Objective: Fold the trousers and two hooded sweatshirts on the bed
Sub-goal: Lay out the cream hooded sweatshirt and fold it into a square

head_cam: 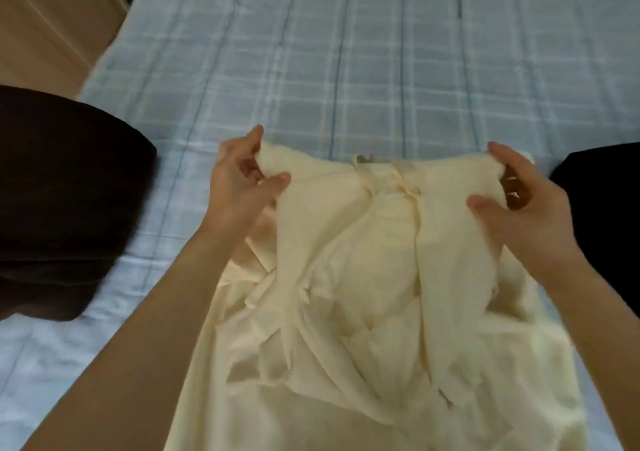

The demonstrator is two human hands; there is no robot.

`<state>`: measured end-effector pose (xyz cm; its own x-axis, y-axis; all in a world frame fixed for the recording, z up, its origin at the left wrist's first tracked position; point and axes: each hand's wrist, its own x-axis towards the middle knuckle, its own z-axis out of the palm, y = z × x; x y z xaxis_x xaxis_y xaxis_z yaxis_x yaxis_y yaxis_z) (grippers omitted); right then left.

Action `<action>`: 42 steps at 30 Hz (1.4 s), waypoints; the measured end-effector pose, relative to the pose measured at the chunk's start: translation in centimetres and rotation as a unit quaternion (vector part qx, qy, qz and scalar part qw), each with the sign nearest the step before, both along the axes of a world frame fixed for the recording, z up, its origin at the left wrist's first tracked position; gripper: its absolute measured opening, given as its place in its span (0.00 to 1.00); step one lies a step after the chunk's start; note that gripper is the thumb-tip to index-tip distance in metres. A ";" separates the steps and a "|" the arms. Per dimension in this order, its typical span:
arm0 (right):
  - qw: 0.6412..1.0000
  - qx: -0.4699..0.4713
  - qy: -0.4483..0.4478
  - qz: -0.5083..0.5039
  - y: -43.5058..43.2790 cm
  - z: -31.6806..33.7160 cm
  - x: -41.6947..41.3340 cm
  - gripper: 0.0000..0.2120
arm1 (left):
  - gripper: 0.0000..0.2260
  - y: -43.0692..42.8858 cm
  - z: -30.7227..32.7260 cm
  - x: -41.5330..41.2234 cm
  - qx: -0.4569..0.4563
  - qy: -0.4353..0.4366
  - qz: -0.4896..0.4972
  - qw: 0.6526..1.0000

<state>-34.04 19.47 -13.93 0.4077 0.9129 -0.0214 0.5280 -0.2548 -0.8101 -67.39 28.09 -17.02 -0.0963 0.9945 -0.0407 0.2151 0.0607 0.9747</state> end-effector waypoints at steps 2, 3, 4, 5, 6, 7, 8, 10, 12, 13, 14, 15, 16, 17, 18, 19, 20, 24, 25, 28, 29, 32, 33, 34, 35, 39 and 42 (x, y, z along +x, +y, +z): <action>0.999 0.026 0.004 -0.022 2.4 -1.0 0.0 0.30 | 0.30 2.8 -0.4 -0.1 0.032 0.015 -0.001 0.999; 0.999 0.024 0.005 -0.023 3.2 -2.0 -0.3 0.29 | 0.28 3.7 -1.0 0.1 0.042 0.041 -0.007 0.998; 1.000 0.018 0.006 -0.020 3.6 -3.3 -0.5 0.29 | 0.27 4.2 -2.1 0.4 0.045 0.070 -0.011 0.997; 1.000 0.011 0.012 -0.018 3.7 -4.9 -0.7 0.28 | 0.26 4.4 -3.3 0.8 0.036 0.093 -0.010 0.995; 1.000 0.002 0.021 -0.015 3.5 -6.3 -0.9 0.28 | 0.24 4.4 -4.3 1.3 0.016 0.116 -0.004 0.993; 0.999 -0.009 0.029 -0.014 3.3 -7.2 -1.0 0.28 | 0.23 4.4 -4.9 1.6 -0.004 0.140 0.001 0.990; 0.999 -0.016 0.032 -0.012 3.3 -7.4 -0.9 0.28 | 0.23 4.5 -4.9 1.8 -0.016 0.168 0.005 0.986; 0.998 -0.063 -0.009 0.010 3.6 -5.8 -0.3 0.28 | 0.23 4.1 -3.0 2.2 -0.023 0.259 -0.016 0.965; 0.989 -0.106 -0.100 0.021 2.6 -3.1 -0.4 0.24 | 0.25 1.5 -0.1 3.3 -0.024 0.355 -0.084 0.931; 0.988 -0.096 -0.120 0.023 1.3 -1.9 -1.1 0.22 | 0.27 -0.8 0.8 4.1 -0.022 0.381 -0.122 0.916; 0.991 -0.076 -0.106 0.038 -0.4 -0.9 -2.6 0.22 | 0.28 -3.8 1.3 5.1 -0.020 0.395 -0.161 0.904; 0.993 -0.070 -0.072 0.056 -2.3 -0.4 -4.7 0.24 | 0.30 -6.9 1.4 6.2 -0.009 0.405 -0.191 0.894; 0.993 -0.081 -0.051 0.071 -4.1 -0.9 -6.6 0.27 | 0.32 -9.5 1.0 7.0 -0.005 0.423 -0.217 0.880; 0.988 -0.104 -0.071 0.093 -5.7 -1.8 -8.2 0.29 | 0.34 -11.1 -0.2 7.3 0.003 0.449 -0.237 0.862; 0.978 -0.126 -0.117 0.121 -7.0 -3.2 -9.2 0.30 | 0.34 -11.9 -1.8 7.2 0.011 0.474 -0.247 0.845; 0.965 -0.139 -0.169 0.144 -8.0 -5.1 -9.5 0.30 | 0.33 -12.0 -3.2 6.9 0.013 0.490 -0.245 0.837; 0.956 -0.144 -0.202 0.153 -8.6 -6.8 -9.4 0.29 | 0.33 -11.8 -4.1 6.8 0.008 0.501 -0.247 0.829; 0.957 -0.137 -0.212 0.140 -8.4 -7.3 -8.9 0.27 | 0.34 -11.6 -3.6 7.0 -0.008 0.511 -0.266 0.818; 0.960 -0.127 -0.200 0.149 -8.1 -6.4 -8.6 0.26 | 0.34 -11.0 -2.7 6.9 0.000 0.508 -0.267 0.819; 0.972 -0.035 -0.123 0.199 -4.8 -2.8 -6.3 0.22 | 0.29 -6.7 -0.3 6.3 0.076 0.492 -0.252 0.830; 0.965 -0.004 -0.143 0.222 -2.8 -1.9 -5.1 0.21 | 0.27 -4.6 0.1 6.2 0.103 0.477 -0.255 0.835; 0.922 0.027 -0.280 0.267 4.2 -1.5 -1.9 0.21 | 0.26 2.1 -0.7 5.7 0.117 0.464 -0.293 0.827; 0.913 -0.001 -0.287 0.290 6.3 -1.6 -1.1 0.22 | 0.25 4.1 -1.1 5.7 0.111 0.482 -0.305 0.814; 0.905 -0.047 -0.276 0.319 8.1 -1.8 -0.4 0.24 | 0.25 5.8 -1.5 5.7 0.095 0.505 -0.322 0.795; 0.894 -0.099 -0.262 0.350 9.6 -2.2 0.2 0.24 | 0.23 7.1 -1.5 5.6 0.064 0.528 -0.341 0.775; 0.855 -0.208 -0.217 0.423 12.5 -3.3 1.9 0.26 | 0.19 9.5 -1.8 4.9 -0.050 0.473 -0.389 0.789; 0.866 -0.207 -0.161 0.426 12.4 -2.2 2.3 0.28 | 0.18 8.6 -1.7 4.1 -0.047 0.397 -0.380 0.834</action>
<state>-31.74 31.85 -16.17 -0.3641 0.8268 -0.4288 0.8486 0.1048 -0.5186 -63.28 36.67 -18.69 0.5264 0.7766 -0.3460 0.8020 -0.3185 0.5053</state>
